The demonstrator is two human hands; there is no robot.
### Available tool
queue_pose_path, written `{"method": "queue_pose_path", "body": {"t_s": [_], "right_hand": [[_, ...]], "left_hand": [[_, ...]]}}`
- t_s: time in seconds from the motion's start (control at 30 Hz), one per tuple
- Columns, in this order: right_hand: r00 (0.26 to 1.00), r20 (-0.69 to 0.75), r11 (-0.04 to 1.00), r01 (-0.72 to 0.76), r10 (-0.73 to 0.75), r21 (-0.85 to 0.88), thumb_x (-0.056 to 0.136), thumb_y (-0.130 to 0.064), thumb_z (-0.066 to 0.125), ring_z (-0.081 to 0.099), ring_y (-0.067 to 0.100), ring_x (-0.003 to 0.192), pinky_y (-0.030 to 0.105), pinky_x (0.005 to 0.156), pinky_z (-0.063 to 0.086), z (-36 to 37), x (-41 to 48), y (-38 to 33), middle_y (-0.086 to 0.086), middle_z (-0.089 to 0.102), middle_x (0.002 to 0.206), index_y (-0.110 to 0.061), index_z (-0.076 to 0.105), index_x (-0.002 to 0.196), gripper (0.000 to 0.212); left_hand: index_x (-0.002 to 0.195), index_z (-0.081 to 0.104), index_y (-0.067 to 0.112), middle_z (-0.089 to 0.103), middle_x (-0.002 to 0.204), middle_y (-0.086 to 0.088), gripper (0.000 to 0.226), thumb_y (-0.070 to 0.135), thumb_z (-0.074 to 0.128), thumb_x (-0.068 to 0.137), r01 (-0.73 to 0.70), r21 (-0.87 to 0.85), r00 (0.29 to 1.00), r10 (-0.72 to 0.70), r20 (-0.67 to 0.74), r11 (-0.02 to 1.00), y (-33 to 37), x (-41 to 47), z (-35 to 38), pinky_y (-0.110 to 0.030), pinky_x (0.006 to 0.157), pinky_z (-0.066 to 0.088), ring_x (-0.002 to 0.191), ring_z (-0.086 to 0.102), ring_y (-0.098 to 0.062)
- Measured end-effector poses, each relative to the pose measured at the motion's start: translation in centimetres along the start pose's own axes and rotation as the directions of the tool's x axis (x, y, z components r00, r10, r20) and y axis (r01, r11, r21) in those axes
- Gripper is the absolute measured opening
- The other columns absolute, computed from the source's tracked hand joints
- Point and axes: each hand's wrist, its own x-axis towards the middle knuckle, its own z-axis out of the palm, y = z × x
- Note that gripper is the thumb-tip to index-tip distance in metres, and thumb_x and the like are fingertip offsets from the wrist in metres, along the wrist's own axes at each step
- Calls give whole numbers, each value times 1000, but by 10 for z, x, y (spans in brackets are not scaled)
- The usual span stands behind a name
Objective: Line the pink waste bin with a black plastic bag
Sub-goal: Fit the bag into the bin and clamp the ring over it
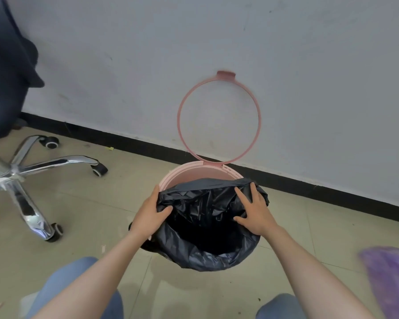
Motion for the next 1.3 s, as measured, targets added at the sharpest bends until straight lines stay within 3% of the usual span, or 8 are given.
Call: {"method": "queue_pose_path", "body": {"t_s": [0.33, 0.5, 0.63, 0.8, 0.93, 1.07, 1.2, 1.3], "right_hand": [[993, -110, 986, 28, -47, -167, 90, -57, 37, 4, 35, 144, 48, 115, 15, -8, -3, -5, 12, -1, 158, -34, 23, 144, 60], [902, -410, 983, 69, -133, -167, 79, -28, 55, 61, 41, 108, 52, 82, 52, -2, -22, -53, 23, 64, 118, -10, 71, 101, 32], [891, -261, 924, 325, -370, -201, 83, -37, 30, 61, 32, 112, 44, 87, 52, -5, -21, -91, 13, 65, 120, -15, 63, 116, 52], [907, -1, 884, 410, -422, -225, 99, -33, 31, 0, 25, 146, 41, 118, 8, -4, -4, -120, 5, 3, 159, -30, 16, 146, 49], [909, 49, 868, 410, -414, -280, 100, -31, 29, -6, 28, 145, 43, 118, 5, -6, 5, -137, 10, -3, 158, -30, 16, 146, 48], [918, -26, 864, 363, -396, -348, 99, -22, 34, -1, 32, 145, 45, 117, 10, -1, 14, -145, 17, 2, 157, -25, 22, 145, 48], [890, -228, 887, 306, -395, -345, 68, -18, 72, 56, 39, 118, 45, 90, 52, 9, 12, -155, 25, 58, 126, -12, 63, 115, 48], [898, -218, 917, 338, -381, -212, 88, -37, 36, 62, 32, 111, 37, 86, 55, 21, -14, -167, 17, 65, 118, -10, 67, 108, 45]], "left_hand": [[117, 50, 12, 53, 125, -10, 38, 33, 51, 86, 93, 404, 989, -39, -140, 910, 9, -22, -26, -35, 82, 43, 108, 55, -32], [120, 52, 18, 53, 127, -3, 38, 37, 52, 87, 9, 486, 983, 82, -166, 874, 15, -22, -30, -36, 83, 47, 113, 52, -24], [126, 49, 20, 53, 128, -5, 44, 39, 52, 87, -33, 403, 983, 104, -154, 914, 11, -16, -21, -38, 88, 46, 117, 46, -26], [126, 54, 22, 55, 128, -5, 36, 30, 48, 91, -100, 258, 988, 126, -85, 961, -4, -4, -18, -33, 92, 43, 116, 50, -24], [90, 69, 14, 65, 97, -7, 14, 16, 55, 88, -79, 5, 989, 79, -121, 997, -5, 7, -22, -27, 75, 40, 96, 59, -25], [65, 61, 12, 60, 69, -5, 22, 7, 57, 86, 112, -529, 980, -183, -84, 841, -1, 21, -26, -29, 68, 43, 73, 56, -22], [65, 58, 9, 58, 69, -5, 22, 5, 54, 87, 148, -614, 964, -253, -87, 776, -7, 37, -31, -25, 61, 42, 69, 53, -21], [66, 58, 12, 59, 73, -4, 23, 8, 53, 88, 124, -560, 980, -190, -61, 819, -14, 49, -34, -31, 69, 43, 74, 54, -22]]}}
